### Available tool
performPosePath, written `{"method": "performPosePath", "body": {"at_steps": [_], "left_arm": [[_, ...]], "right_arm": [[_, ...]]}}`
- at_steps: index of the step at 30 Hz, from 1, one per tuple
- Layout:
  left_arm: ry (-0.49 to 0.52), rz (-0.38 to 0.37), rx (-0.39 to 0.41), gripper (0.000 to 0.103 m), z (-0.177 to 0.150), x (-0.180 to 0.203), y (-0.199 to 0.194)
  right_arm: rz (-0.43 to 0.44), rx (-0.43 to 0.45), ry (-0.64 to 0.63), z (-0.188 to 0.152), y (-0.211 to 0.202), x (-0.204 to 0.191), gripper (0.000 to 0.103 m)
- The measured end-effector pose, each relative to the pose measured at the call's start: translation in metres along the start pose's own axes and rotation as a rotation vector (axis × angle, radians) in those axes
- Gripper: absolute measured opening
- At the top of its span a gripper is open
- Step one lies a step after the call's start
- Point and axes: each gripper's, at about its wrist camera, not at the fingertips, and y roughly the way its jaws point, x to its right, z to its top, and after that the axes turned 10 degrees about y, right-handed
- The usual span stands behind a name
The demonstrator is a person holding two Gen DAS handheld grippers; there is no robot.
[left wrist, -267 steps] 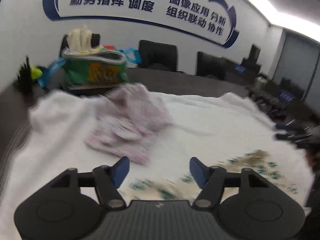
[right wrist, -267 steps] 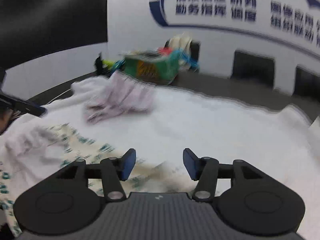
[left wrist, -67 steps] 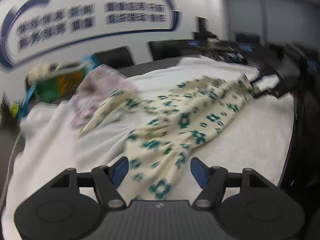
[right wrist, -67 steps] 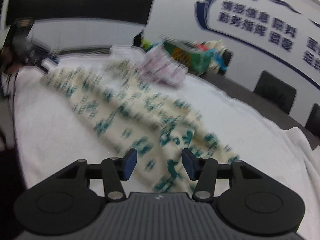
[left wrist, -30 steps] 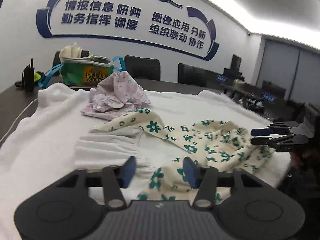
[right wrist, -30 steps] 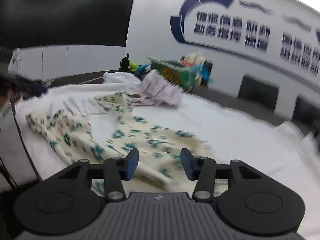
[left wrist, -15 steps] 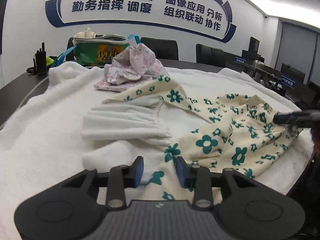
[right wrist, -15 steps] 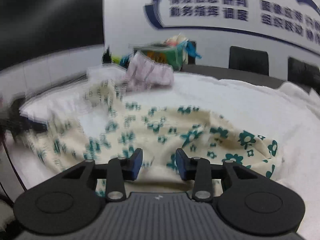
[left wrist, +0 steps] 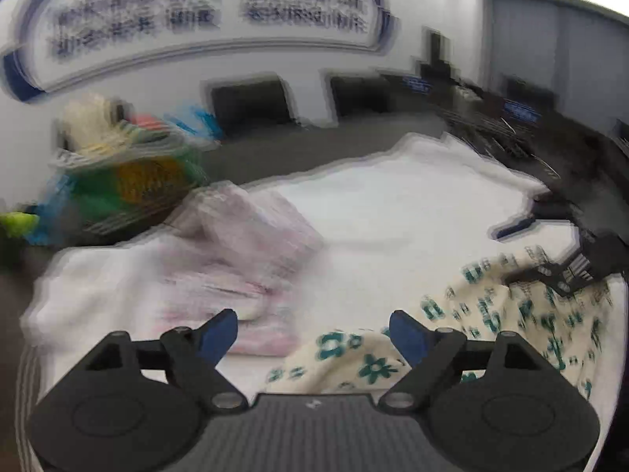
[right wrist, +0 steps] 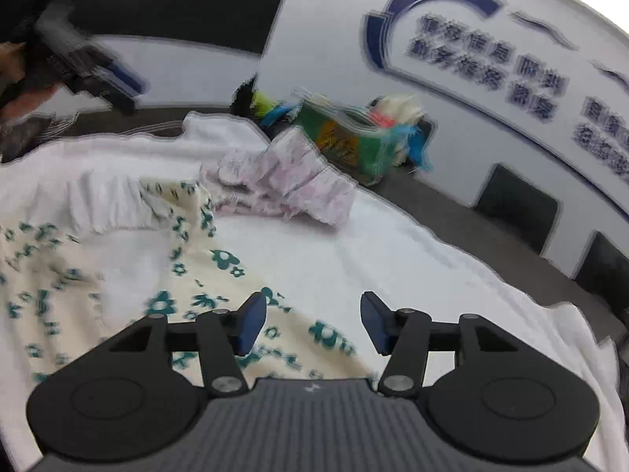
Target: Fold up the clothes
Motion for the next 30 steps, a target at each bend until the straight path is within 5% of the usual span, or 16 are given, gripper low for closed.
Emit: {"method": "performPosePath", "body": {"at_steps": [5,6,7,8,10,13,18,20,24,26,28,30], "left_arm": [[-0.043,-0.121,-0.086,0.076,-0.021,-0.009,0.064],[-0.035,-0.13,-0.09,0.056,-0.026,-0.008,0.067],[-0.029,-0.14,-0.105,0.02,-0.031,-0.006,0.07],[-0.024,-0.144,-0.113,0.017,-0.035,-0.003,0.069],[-0.007,-0.115,-0.071,0.011,-0.039,0.004,0.055],[0.027,-0.044,0.016,0.004,-0.043,0.022,0.018],[0.162,0.116,0.135,0.004,-0.07,0.085,-0.046],[0.19,0.145,0.126,0.006,-0.091,0.116,-0.057],[0.212,0.096,0.041,0.018,-0.125,0.145,-0.065],[0.207,0.111,0.073,0.03,-0.132,0.144,-0.083],[0.163,0.122,0.125,0.066,-0.133,0.136,-0.103],[0.152,0.127,0.174,0.071,-0.13,0.13,-0.113]], "right_arm": [[0.112,-0.228,0.001,0.014,0.08,0.04,0.053],[0.127,-0.259,0.011,0.011,0.09,0.046,0.05],[0.143,-0.284,0.017,0.006,0.097,0.05,0.038],[0.165,-0.293,0.016,0.002,0.099,0.052,0.031],[0.208,-0.271,-0.01,-0.006,0.095,0.051,0.002],[0.175,-0.173,-0.09,-0.013,0.067,0.04,0.002],[0.055,0.031,-0.21,-0.029,-0.006,0.01,0.001],[-0.003,0.077,-0.29,-0.044,-0.033,-0.012,0.001],[-0.001,-0.069,-0.405,-0.081,-0.048,-0.047,0.003],[0.016,-0.147,-0.441,-0.094,-0.055,-0.057,0.005],[0.037,-0.107,-0.4,-0.089,-0.07,-0.054,0.013],[0.073,-0.022,-0.337,-0.074,-0.083,-0.051,0.034]]}}
